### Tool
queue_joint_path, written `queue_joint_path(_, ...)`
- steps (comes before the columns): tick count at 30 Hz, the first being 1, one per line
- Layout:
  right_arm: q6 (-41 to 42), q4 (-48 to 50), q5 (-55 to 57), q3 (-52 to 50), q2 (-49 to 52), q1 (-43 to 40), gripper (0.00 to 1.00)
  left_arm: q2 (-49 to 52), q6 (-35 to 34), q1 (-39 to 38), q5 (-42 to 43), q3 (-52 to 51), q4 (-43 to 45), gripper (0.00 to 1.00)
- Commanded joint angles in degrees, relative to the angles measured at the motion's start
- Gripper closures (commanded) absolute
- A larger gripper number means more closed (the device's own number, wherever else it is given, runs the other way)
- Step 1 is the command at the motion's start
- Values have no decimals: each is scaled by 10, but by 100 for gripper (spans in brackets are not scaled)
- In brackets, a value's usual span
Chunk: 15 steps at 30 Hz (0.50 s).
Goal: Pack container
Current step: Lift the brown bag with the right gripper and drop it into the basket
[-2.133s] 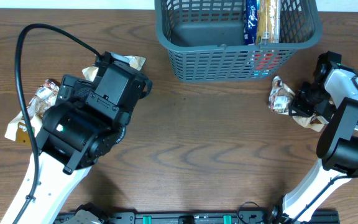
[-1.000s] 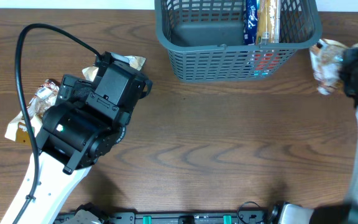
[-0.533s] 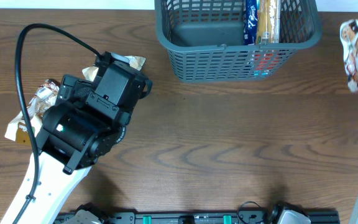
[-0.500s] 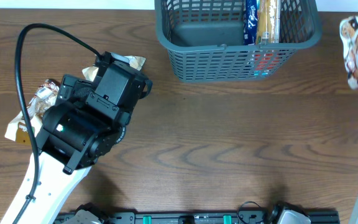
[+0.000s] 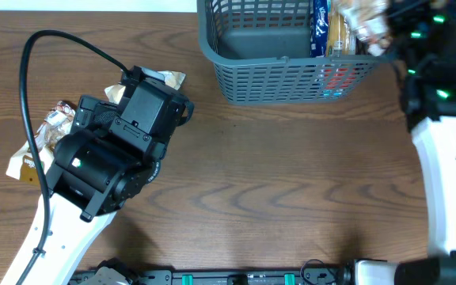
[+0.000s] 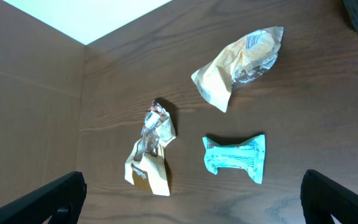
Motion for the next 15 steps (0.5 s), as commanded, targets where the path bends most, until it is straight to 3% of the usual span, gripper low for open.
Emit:
queue_joint_path(1,-91,3,-11,20,36,12,98,2,-7,3,-9,9,-2,1)
queue_joint_path(8,-202,-31,-14,21,69,16,96,2,-7,3,-9,9,-2,1)
queue_joint_path(15,-231,-56,11,21,77,16,89,2,-7,3,-9,9,-2,1)
